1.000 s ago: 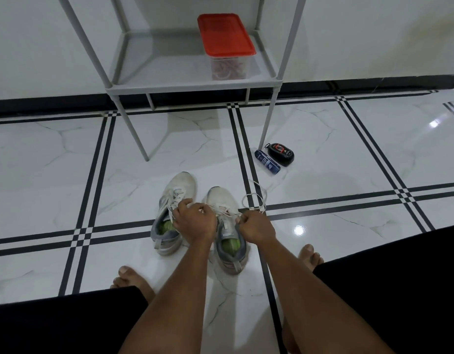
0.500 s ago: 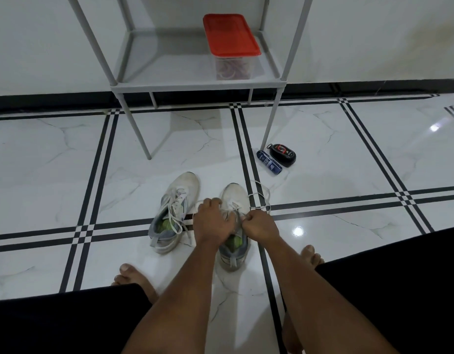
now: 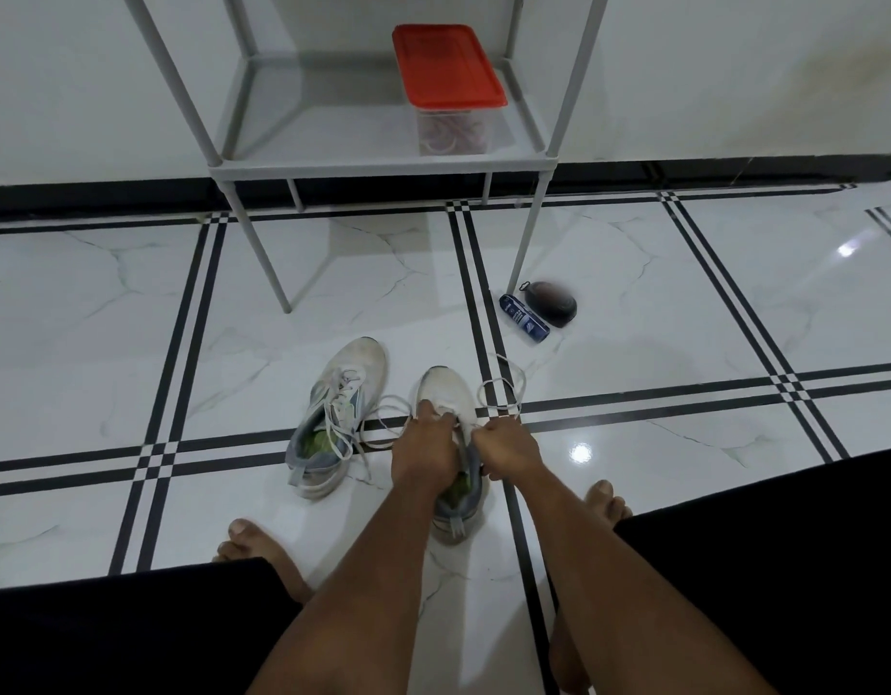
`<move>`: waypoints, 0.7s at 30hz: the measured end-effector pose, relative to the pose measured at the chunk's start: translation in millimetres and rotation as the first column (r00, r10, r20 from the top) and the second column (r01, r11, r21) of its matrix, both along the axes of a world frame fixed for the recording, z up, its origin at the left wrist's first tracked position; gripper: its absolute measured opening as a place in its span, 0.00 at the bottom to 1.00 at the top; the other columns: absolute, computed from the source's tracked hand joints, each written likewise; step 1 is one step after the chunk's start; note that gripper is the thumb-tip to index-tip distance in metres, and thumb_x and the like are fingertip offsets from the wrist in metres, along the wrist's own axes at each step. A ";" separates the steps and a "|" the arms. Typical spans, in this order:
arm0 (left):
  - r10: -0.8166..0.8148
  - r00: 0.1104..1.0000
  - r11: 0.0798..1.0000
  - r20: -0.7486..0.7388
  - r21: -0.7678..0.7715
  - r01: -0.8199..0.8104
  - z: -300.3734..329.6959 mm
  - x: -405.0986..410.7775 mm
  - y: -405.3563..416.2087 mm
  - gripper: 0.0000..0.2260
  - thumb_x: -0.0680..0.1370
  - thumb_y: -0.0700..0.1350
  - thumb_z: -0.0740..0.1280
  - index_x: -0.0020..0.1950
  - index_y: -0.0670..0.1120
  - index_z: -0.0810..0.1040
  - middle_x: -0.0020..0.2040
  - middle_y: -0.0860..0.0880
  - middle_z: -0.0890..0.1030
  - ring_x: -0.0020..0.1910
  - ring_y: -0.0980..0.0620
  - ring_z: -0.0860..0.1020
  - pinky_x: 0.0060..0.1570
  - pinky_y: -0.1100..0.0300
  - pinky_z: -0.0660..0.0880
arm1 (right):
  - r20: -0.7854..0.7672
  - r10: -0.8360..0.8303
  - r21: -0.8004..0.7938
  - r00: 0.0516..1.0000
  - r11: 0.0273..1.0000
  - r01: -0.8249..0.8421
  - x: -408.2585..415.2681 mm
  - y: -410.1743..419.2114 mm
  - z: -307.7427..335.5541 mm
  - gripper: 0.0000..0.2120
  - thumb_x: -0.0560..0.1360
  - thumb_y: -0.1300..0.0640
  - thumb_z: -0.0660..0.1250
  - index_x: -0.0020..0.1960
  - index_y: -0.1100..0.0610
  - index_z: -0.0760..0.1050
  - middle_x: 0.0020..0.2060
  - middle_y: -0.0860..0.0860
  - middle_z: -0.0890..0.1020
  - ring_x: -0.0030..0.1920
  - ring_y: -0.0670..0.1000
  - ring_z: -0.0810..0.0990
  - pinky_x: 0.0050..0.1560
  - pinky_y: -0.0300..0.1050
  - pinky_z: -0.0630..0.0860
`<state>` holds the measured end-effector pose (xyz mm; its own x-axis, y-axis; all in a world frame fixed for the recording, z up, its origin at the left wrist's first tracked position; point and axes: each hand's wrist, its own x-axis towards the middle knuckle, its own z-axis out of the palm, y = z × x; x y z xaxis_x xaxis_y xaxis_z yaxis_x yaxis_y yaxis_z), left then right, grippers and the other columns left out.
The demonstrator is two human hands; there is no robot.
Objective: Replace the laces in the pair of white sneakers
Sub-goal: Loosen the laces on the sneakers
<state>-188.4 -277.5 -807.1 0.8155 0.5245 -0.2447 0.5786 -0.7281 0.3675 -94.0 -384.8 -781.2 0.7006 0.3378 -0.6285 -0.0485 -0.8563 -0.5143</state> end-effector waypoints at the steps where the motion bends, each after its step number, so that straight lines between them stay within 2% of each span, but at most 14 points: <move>1: 0.002 1.000 1.000 0.021 -0.008 -0.002 -1.3 0.4 0.4 0.16 0.80 0.46 0.63 0.69 0.51 0.75 0.68 0.45 0.68 0.57 0.40 0.79 0.49 0.47 0.77 | -0.015 0.009 -0.021 1.000 1.000 -0.010 2.3 -0.6 -2.1 0.11 0.68 0.53 0.64 0.42 0.58 0.81 0.35 0.54 0.87 0.37 0.56 0.87 0.49 0.55 0.86; 3: 0.149 0.986 0.987 0.072 -0.077 -0.143 1.0 1.7 4.8 0.13 0.83 0.48 0.60 0.65 0.47 0.76 0.64 0.43 0.74 0.56 0.38 0.80 0.50 0.48 0.76 | -0.034 0.018 -0.038 0.999 0.999 -0.020 4.9 -2.8 -3.4 0.14 0.64 0.53 0.64 0.43 0.60 0.82 0.35 0.55 0.87 0.37 0.57 0.87 0.51 0.56 0.85; 4: 0.318 0.943 0.942 0.098 -0.144 -0.303 2.4 4.0 10.3 0.13 0.84 0.49 0.59 0.64 0.44 0.76 0.63 0.41 0.77 0.56 0.37 0.80 0.52 0.48 0.75 | -0.031 0.018 -0.036 0.999 0.999 -0.019 6.5 -4.1 -6.3 0.15 0.64 0.53 0.64 0.44 0.61 0.82 0.35 0.55 0.87 0.37 0.57 0.88 0.51 0.56 0.86; 6: 0.618 0.784 0.754 0.059 -0.324 -0.571 6.0 4.4 20.3 0.16 0.85 0.49 0.56 0.63 0.40 0.76 0.62 0.37 0.80 0.58 0.36 0.80 0.55 0.48 0.75 | -0.023 0.029 -0.033 0.999 0.999 -0.029 5.1 -4.9 -1.7 0.15 0.65 0.54 0.64 0.44 0.62 0.82 0.35 0.56 0.87 0.37 0.57 0.88 0.52 0.56 0.85; 7: 0.651 0.757 0.724 0.058 -0.346 -0.597 5.8 3.5 22.2 0.16 0.85 0.49 0.56 0.63 0.40 0.75 0.62 0.37 0.80 0.58 0.36 0.79 0.56 0.48 0.76 | -0.016 0.034 -0.034 0.999 0.999 -0.034 4.8 -4.5 0.8 0.15 0.66 0.54 0.64 0.44 0.62 0.82 0.36 0.56 0.87 0.37 0.57 0.88 0.52 0.55 0.85; 9: 0.535 0.835 0.826 0.130 -0.291 -0.484 11.9 0.8 19.0 0.14 0.83 0.51 0.60 0.65 0.45 0.74 0.67 0.41 0.74 0.60 0.39 0.77 0.56 0.48 0.77 | -0.007 0.027 -0.012 1.000 1.000 -0.027 2.8 -3.7 5.6 0.15 0.66 0.53 0.63 0.43 0.61 0.82 0.35 0.56 0.87 0.35 0.57 0.88 0.50 0.55 0.86; 11: 0.247 0.960 0.967 0.136 -0.102 -0.234 12.5 -2.0 13.2 0.19 0.79 0.56 0.64 0.68 0.52 0.74 0.72 0.47 0.67 0.67 0.44 0.71 0.58 0.47 0.76 | -0.008 0.029 -0.004 1.000 1.000 -0.029 1.1 -2.3 9.5 0.14 0.68 0.53 0.64 0.43 0.61 0.82 0.35 0.57 0.87 0.34 0.57 0.88 0.46 0.55 0.87; 13: -0.007 0.999 0.996 0.035 0.088 0.004 9.5 2.1 8.5 0.19 0.78 0.58 0.65 0.67 0.54 0.78 0.75 0.49 0.65 0.72 0.46 0.66 0.64 0.46 0.72 | -0.007 0.046 -0.012 0.999 0.999 -0.046 0.9 -2.1 11.4 0.12 0.69 0.55 0.64 0.44 0.61 0.83 0.37 0.58 0.87 0.35 0.57 0.88 0.43 0.56 0.87; 14: -0.065 0.998 0.989 0.004 0.132 0.064 5.0 4.1 9.2 0.17 0.80 0.57 0.64 0.65 0.53 0.81 0.76 0.49 0.66 0.73 0.46 0.65 0.66 0.45 0.69 | -0.010 0.046 -0.013 0.999 0.999 -0.046 0.6 -2.5 11.3 0.12 0.69 0.55 0.64 0.45 0.61 0.83 0.37 0.58 0.87 0.35 0.57 0.88 0.43 0.57 0.87; 16: -0.039 0.995 0.994 0.088 0.106 0.029 -3.8 6.1 12.1 0.12 0.81 0.53 0.65 0.58 0.51 0.85 0.73 0.51 0.70 0.71 0.48 0.68 0.66 0.46 0.67 | -0.010 0.042 -0.015 0.999 0.999 -0.042 0.9 -3.7 11.0 0.13 0.69 0.54 0.64 0.44 0.60 0.83 0.36 0.57 0.87 0.33 0.57 0.87 0.42 0.56 0.88; 17: 0.076 0.976 0.996 0.205 0.028 -0.083 -5.2 6.3 13.7 0.10 0.80 0.50 0.66 0.54 0.49 0.86 0.70 0.50 0.73 0.68 0.47 0.71 0.63 0.49 0.69 | -0.010 0.038 -0.017 0.999 0.999 -0.038 1.3 -3.7 11.1 0.13 0.69 0.53 0.64 0.44 0.59 0.82 0.36 0.56 0.87 0.32 0.56 0.87 0.42 0.55 0.88; 18: 0.278 0.899 0.961 0.338 -0.100 -0.259 -2.8 7.0 15.3 0.08 0.80 0.46 0.67 0.51 0.46 0.86 0.66 0.48 0.75 0.64 0.45 0.75 0.60 0.53 0.70 | -0.010 0.034 -0.017 0.999 0.999 -0.034 1.7 -4.0 10.8 0.13 0.68 0.53 0.64 0.44 0.59 0.82 0.36 0.56 0.87 0.32 0.55 0.87 0.43 0.55 0.88; 20: 0.702 0.538 0.707 0.467 -0.368 -0.604 12.4 8.3 22.1 0.08 0.81 0.40 0.66 0.52 0.38 0.83 0.62 0.39 0.76 0.59 0.38 0.77 0.56 0.55 0.70 | -0.016 0.031 -0.018 0.999 0.999 -0.031 0.3 -3.4 12.0 0.12 0.69 0.54 0.64 0.44 0.59 0.82 0.35 0.55 0.87 0.31 0.55 0.87 0.44 0.55 0.88; 21: 0.782 0.382 0.594 0.493 -0.401 -0.698 21.6 8.6 25.3 0.08 0.81 0.39 0.66 0.54 0.35 0.81 0.61 0.36 0.76 0.59 0.36 0.76 0.57 0.54 0.69 | -0.020 0.032 -0.021 0.999 0.999 -0.032 0.2 -3.0 13.1 0.12 0.69 0.54 0.64 0.44 0.59 0.82 0.36 0.54 0.87 0.32 0.54 0.87 0.44 0.54 0.88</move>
<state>-179.8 -252.2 -785.5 0.0937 0.9956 0.0031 0.5059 -0.0503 0.8611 -93.8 -387.8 -768.1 0.6774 0.3462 -0.6491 -0.0306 -0.8683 -0.4950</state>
